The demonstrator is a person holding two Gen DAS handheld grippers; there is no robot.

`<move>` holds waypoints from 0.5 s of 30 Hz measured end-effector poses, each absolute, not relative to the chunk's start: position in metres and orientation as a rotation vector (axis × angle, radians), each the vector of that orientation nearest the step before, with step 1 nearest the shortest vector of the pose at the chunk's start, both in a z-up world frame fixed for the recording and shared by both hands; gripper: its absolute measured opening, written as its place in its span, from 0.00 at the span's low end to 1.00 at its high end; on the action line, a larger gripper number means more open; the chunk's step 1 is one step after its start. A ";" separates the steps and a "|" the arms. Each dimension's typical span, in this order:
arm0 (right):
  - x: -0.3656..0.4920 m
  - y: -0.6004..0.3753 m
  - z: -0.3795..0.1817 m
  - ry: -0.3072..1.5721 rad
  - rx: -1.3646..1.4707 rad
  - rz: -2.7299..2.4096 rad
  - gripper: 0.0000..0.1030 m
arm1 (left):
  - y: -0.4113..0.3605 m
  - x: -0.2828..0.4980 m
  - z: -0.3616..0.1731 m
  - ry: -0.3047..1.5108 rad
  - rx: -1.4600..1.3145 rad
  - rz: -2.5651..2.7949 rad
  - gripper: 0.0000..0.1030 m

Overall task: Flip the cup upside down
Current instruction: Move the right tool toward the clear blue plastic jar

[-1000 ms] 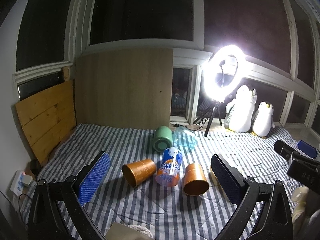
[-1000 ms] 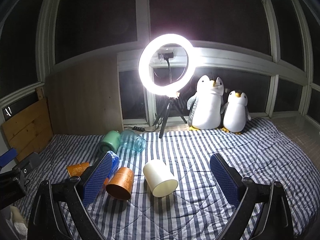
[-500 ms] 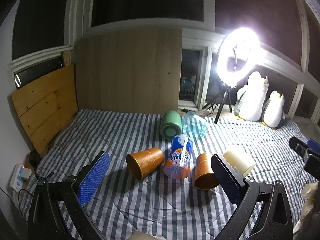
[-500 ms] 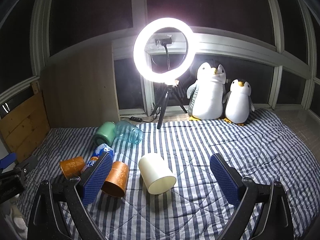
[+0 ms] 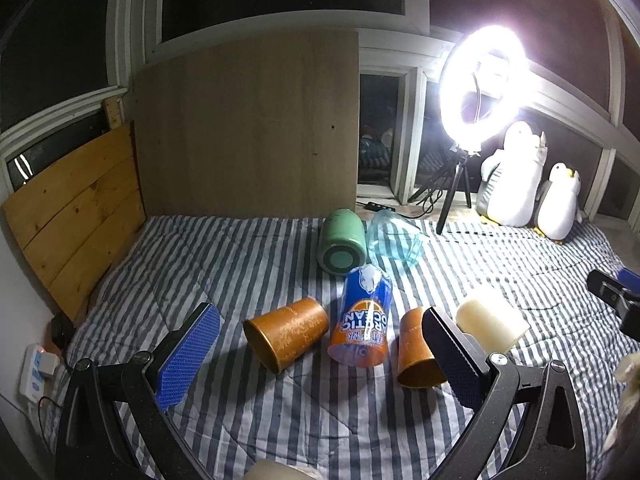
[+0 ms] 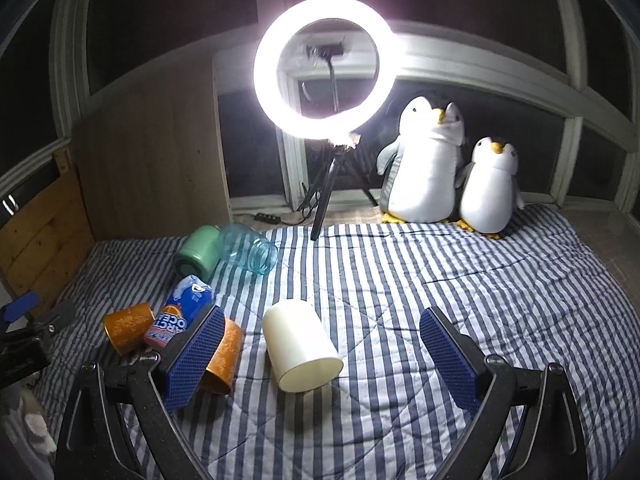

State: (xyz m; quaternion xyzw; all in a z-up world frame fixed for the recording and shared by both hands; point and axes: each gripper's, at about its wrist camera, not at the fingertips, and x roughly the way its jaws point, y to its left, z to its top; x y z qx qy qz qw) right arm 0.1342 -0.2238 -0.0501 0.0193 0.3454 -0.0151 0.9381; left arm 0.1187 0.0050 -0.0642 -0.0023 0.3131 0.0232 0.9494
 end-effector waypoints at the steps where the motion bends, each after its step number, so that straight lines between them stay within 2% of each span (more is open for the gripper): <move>1: 0.144 -0.224 -0.053 0.729 0.025 -0.009 0.94 | 0.004 0.120 -0.064 0.638 -0.005 0.048 1.00; 15: 0.271 -0.188 -0.087 0.915 -0.234 0.264 0.93 | 0.015 0.124 -0.082 0.688 -0.047 0.110 1.00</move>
